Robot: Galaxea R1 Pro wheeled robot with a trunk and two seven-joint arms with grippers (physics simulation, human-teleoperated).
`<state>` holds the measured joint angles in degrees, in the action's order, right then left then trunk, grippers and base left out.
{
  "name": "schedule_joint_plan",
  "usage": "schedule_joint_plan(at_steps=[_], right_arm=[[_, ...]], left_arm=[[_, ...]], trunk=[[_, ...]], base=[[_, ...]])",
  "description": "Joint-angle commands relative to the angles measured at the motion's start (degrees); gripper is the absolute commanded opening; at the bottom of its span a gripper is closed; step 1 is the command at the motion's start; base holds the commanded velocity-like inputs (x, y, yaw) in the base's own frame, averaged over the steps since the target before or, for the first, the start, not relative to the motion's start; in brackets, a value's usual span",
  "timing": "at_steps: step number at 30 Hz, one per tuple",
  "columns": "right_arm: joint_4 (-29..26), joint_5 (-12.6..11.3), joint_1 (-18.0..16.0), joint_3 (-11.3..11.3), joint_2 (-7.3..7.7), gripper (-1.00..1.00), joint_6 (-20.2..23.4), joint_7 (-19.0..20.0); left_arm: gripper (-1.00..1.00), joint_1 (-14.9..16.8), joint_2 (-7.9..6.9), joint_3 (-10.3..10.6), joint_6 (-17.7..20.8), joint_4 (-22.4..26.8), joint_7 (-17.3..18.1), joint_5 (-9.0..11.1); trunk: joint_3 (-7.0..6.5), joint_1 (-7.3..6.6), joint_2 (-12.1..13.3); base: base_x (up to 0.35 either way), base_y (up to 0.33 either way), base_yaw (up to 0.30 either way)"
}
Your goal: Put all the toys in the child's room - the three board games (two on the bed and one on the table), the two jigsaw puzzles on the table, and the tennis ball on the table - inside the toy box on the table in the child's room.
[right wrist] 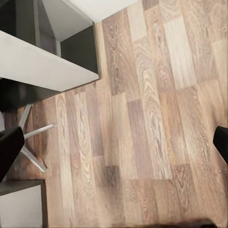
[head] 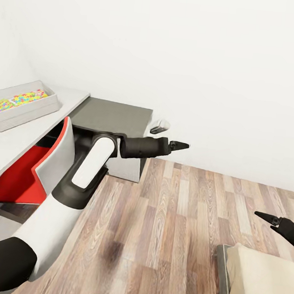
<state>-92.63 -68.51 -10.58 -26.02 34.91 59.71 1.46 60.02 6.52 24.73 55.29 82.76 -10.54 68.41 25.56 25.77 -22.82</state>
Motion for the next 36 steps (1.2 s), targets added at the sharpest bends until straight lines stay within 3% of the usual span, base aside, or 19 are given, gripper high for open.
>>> schedule_joint_plan(at_steps=[1,6,7,12,13,16,17,19,20,23,26,28,29,30,31,33,34,36], right_arm=[[-0.01,0.16,-0.07,-0.02,0.01,1.00,0.29,0.14],[-0.01,0.25,-0.28,3.10,-1.04,1.00,0.29,-1.41],[-0.01,0.25,-0.28,3.10,-1.04,1.00,0.29,-1.41],[0.04,1.65,-0.85,7.21,-2.52,1.00,0.29,-2.97],[0.04,1.65,-0.85,7.21,-2.52,1.00,0.29,-2.97],[0.06,4.95,-1.43,10.56,-3.77,1.00,0.29,-4.15],[0.06,4.95,-1.43,10.56,-3.77,1.00,0.29,-4.15],[0.07,7.59,-1.66,13.07,-4.94,1.00,0.03,-4.61],[0.07,7.59,-1.66,13.07,-4.94,1.00,0.03,-4.61],[0.12,11.43,-1.86,16.93,-7.34,1.00,-0.64,-5.04],[0.14,12.77,-1.91,18.17,-8.30,1.00,-0.80,-5.15],[0.25,15.67,-1.97,20.45,-10.37,1.00,-1.20,-5.31],[0.25,15.67,-1.97,20.45,-10.37,1.00,-1.20,-5.31],[0.39,17.27,-1.99,21.51,-11.42,1.00,-1.49,-5.37],[0.39,17.27,-1.99,21.51,-11.42,1.00,-1.49,-5.37],[1.11,20.73,-2.02,23.53,-13.57,1.00,-2.24,-5.43],[1.11,20.73,-2.02,23.53,-13.57,1.00,-2.24,-5.43],[2.37,24.26,-2.04,25.54,-15.64,1.00,-3.21,-5.46]], left_arm=[[1.00,0.02,-0.01,-0.02,0.14,0.06,-0.60,0.65],[1.00,-4.22,-2.75,-0.23,-0.08,1.42,-0.70,0.61],[1.00,-4.22,-2.75,-0.23,-0.08,1.42,-0.70,0.61],[1.00,-10.66,-5.45,-0.60,-1.11,2.17,-0.86,0.54],[1.00,-10.66,-5.45,-0.60,-1.11,2.17,-0.86,0.54],[1.00,-16.43,-7.68,-2.62,-2.91,2.41,-1.28,0.26],[1.00,-16.43,-7.68,-2.62,-2.91,2.41,-1.28,0.26],[1.00,-20.45,-8.77,-4.41,-4.23,2.55,-1.53,-0.02],[1.00,-20.45,-8.77,-4.41,-4.23,2.55,-1.53,-0.02],[1.00,-26.34,-9.76,-6.88,-5.59,2.74,-1.77,-0.34],[1.00,-28.17,-9.98,-7.67,-5.90,2.78,-1.85,-0.51],[1.00,-31.67,-10.30,-9.19,-6.47,2.80,-2.01,-1.37],[1.00,-31.67,-10.30,-9.19,-6.47,2.80,-2.01,-1.37],[1.00,-33.42,-10.41,-9.90,-6.77,2.78,-2.07,-2.14],[1.00,-33.42,-10.41,-9.90,-6.77,2.78,-2.07,-2.14],[1.00,-36.95,-10.56,-11.46,-7.69,2.57,-2.15,-4.16],[1.00,-36.95,-10.56,-11.46,-7.69,2.57,-2.15,-4.16],[1.00,-40.31,-10.66,-13.22,-9.27,2.25,-2.17,-6.41]], trunk=[[0.00,0.02,-0.10],[-0.42,0.02,-0.10],[-0.51,0.02,-0.10],[-0.93,0.02,-0.10],[-1.01,0.02,-0.10],[-1.26,0.02,-0.10],[-1.35,0.02,-0.10],[-1.52,0.02,-0.10],[-1.60,0.02,-0.10],[-1.85,0.02,-0.10],[-2.11,0.02,-0.10],[-2.28,0.02,-0.10],[-2.36,0.02,-0.10],[-2.45,0.02,-0.10],[-2.53,0.02,-0.10],[-2.70,0.02,-0.10],[-2.78,0.02,-0.10],[-2.95,0.02,-0.10]], base=[[-0.146,0.000,-0.154],[-0.088,0.000,-0.154],[-0.060,0.000,-0.154],[-0.036,0.000,-0.154],[-0.025,0.000,-0.154],[-0.016,0.000,-0.154],[-0.013,0.000,-0.154],[-0.009,0.000,-0.154],[-0.008,0.000,-0.154],[-0.005,0.000,-0.154],[-0.004,0.000,-0.154],[-0.002,0.000,-0.154],[-0.002,0.000,-0.154],[-0.002,0.000,-0.154],[-0.002,0.000,-0.154],[-0.001,0.000,-0.154],[-0.001,0.000,-0.154],[-0.001,0.000,-0.154]])
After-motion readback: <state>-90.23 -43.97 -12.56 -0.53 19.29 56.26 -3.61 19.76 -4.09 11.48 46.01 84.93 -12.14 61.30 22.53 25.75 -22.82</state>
